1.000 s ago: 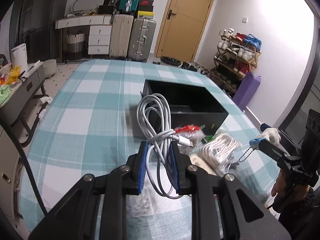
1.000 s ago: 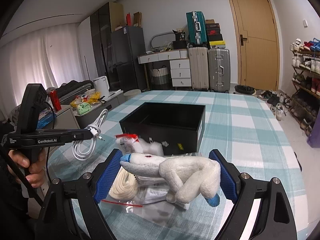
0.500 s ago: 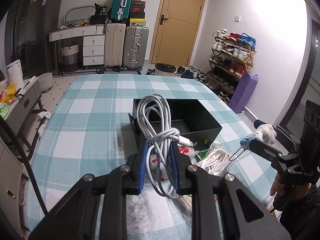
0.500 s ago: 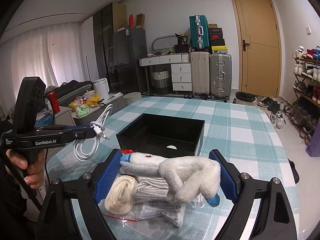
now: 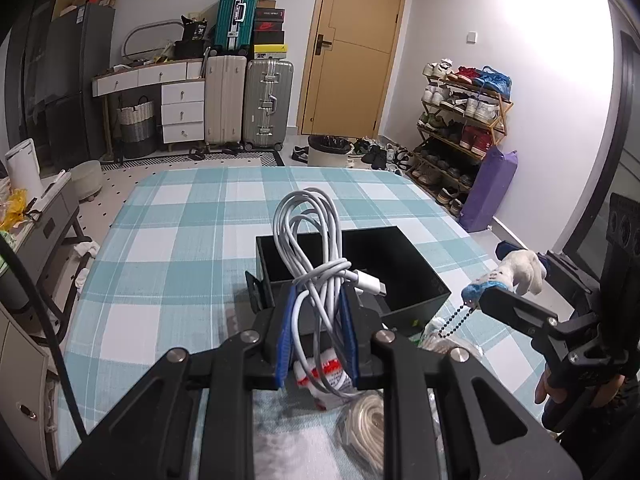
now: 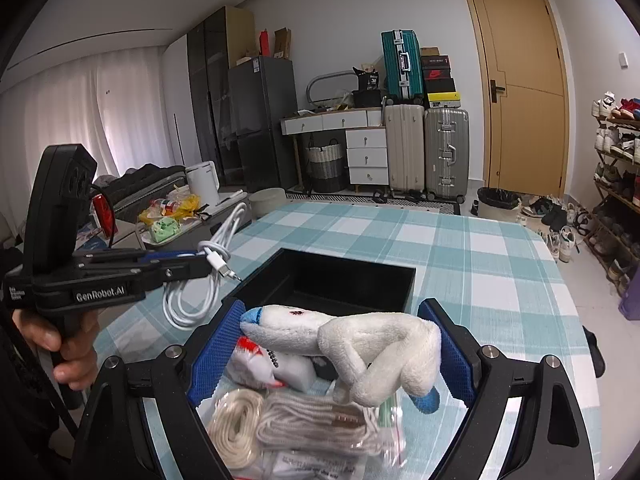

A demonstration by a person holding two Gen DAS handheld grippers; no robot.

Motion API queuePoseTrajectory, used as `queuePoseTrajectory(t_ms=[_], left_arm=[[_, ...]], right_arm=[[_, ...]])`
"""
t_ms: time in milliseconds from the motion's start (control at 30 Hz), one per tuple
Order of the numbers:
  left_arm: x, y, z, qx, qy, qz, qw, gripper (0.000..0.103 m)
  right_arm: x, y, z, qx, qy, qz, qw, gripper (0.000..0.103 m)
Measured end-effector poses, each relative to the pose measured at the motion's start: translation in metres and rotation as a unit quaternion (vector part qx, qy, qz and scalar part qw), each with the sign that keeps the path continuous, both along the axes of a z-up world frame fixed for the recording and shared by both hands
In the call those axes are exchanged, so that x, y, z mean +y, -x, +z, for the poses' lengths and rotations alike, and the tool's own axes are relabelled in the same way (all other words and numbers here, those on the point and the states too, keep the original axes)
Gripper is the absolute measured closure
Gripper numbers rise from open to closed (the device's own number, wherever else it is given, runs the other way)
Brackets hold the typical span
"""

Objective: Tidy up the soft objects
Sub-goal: 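Lower the cable and plush toy into the black box and open both grippers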

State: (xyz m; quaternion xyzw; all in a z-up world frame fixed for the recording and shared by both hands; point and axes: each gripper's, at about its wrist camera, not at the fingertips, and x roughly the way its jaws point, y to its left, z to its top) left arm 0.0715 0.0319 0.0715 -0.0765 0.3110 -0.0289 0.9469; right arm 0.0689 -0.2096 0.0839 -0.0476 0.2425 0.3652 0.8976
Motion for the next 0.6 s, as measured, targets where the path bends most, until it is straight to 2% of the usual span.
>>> queuePoseTrajectory(t_ms=[267,600], left_arm=[[-0.005,-0.015,-0.001,0.001,-0.014,0.001,0.9999,0.083],[-0.005,-0.040,-0.010,0.016,-0.023,0.004,0.9996,0.083]], right_arm=[[0.011,-0.021,0.007,0.004,-0.005,0.003,1.000,0.014],[0.029,-0.047,-0.005,0.010,0.022,0.003,1.000,0.014]])
